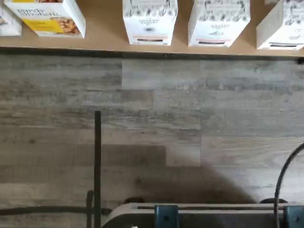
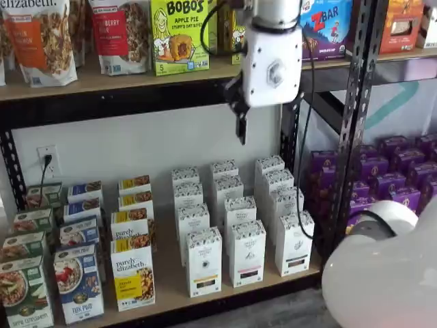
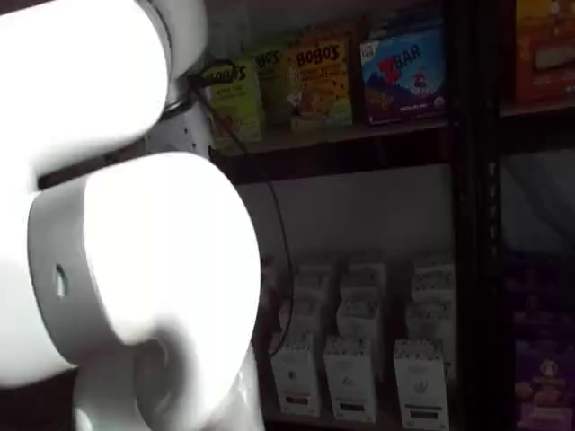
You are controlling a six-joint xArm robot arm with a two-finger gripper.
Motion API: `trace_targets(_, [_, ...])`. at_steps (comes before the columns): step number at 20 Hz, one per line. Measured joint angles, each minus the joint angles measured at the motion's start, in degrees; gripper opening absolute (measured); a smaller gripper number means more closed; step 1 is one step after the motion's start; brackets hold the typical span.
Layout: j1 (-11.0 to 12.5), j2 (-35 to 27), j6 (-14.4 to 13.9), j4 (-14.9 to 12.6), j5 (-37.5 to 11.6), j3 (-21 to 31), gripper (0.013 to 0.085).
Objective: Pick up the white box with a green strip in the middle, on the bottom shelf, the sixth box from the left
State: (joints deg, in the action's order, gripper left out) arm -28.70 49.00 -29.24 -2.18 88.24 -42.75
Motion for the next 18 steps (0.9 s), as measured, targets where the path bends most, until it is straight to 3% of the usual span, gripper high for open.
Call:
trace_targets(4, [-2.4,-2.5,-2.7,0.2,-5.7,3.9,0.085])
trace_targets(8, [-2.9,-4.3,-3.3,0.6,-10.9,7.1,0.085])
trace_targets(18, [-0.8,-8.0,-1.6,0.7,-21.9,14.4,0.085])
